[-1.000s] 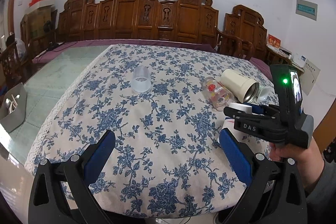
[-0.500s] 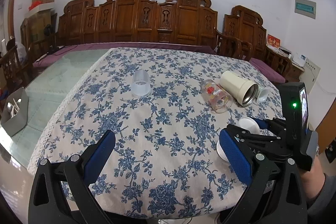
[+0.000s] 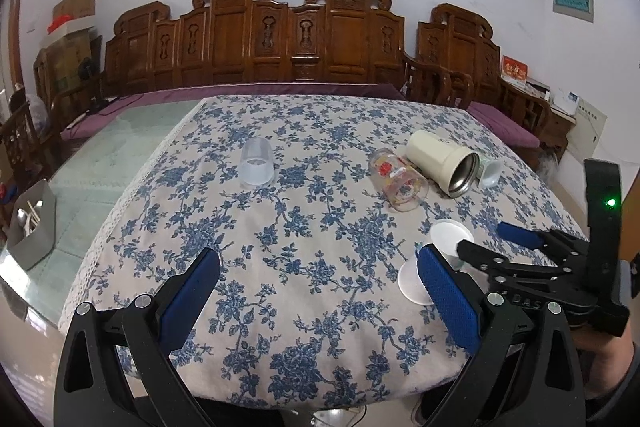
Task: Flip cup upside down
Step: 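Rotate the paper cup upside down with the right gripper and set it on the table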
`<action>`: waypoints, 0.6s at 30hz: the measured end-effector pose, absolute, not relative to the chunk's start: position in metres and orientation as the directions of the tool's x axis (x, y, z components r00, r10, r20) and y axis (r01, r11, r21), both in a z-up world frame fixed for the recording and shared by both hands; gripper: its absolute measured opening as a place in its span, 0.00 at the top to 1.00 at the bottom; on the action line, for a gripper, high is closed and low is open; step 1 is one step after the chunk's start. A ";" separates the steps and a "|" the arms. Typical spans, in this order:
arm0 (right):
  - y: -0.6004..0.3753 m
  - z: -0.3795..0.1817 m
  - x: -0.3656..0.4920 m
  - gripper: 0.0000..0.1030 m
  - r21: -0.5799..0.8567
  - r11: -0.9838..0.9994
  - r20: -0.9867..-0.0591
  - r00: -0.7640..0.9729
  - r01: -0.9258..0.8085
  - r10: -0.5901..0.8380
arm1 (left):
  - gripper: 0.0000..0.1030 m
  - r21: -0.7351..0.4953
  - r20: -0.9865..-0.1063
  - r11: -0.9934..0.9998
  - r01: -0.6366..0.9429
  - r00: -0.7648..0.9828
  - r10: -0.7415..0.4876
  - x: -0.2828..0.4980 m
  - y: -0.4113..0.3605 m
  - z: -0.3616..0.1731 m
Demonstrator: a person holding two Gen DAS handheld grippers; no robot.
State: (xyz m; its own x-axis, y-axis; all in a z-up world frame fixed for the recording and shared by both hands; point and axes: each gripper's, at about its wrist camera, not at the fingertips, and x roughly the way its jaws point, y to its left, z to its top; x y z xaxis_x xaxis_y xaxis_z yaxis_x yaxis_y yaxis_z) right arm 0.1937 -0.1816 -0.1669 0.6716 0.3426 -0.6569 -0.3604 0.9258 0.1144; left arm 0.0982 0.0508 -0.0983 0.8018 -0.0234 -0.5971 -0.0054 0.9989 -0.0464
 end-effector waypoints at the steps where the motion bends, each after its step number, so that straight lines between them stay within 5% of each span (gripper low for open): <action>1: -0.186 -0.165 0.191 0.23 0.118 0.928 -0.654 0.676 -0.353 0.340 | 0.08 -0.043 -0.601 0.999 -0.005 0.799 -0.021 0.097 0.048 -0.098; 9: -0.222 -0.146 0.158 0.03 0.138 0.944 -0.616 0.720 -0.301 0.320 | 0.08 -0.011 -0.625 1.000 -0.011 0.781 0.001 0.089 0.035 -0.096; 18: -0.246 -0.115 0.118 0.03 0.127 0.957 -0.562 0.776 -0.261 0.287 | 0.08 0.003 -0.609 1.000 0.007 0.793 -0.003 0.068 0.020 -0.082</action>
